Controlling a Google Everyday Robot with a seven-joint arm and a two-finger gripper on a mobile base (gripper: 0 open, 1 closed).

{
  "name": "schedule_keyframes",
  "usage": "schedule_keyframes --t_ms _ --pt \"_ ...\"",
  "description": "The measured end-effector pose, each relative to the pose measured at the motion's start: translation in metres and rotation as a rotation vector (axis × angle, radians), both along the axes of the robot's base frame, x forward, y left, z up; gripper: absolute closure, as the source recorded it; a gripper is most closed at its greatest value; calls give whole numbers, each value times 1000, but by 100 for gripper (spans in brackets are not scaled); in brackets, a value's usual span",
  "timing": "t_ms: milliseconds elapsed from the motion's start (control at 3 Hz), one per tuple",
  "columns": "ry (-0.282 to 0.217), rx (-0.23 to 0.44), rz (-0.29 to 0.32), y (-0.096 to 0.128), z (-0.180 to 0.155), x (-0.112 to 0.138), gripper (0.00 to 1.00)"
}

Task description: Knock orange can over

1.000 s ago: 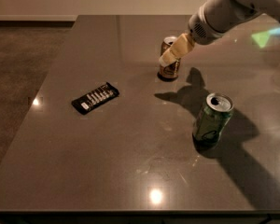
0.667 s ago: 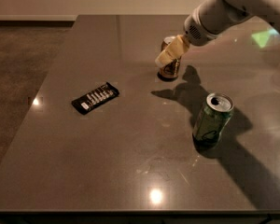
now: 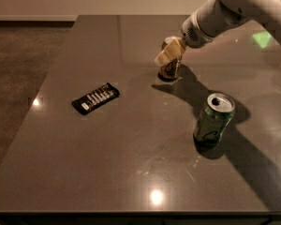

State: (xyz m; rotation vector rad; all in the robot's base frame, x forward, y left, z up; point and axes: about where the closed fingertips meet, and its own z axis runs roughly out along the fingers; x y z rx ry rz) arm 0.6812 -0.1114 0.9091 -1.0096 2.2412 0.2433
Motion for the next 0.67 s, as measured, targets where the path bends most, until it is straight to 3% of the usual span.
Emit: schedule_keyframes --t_ms 667 --pt "-10 71 22 4 2 1 64"
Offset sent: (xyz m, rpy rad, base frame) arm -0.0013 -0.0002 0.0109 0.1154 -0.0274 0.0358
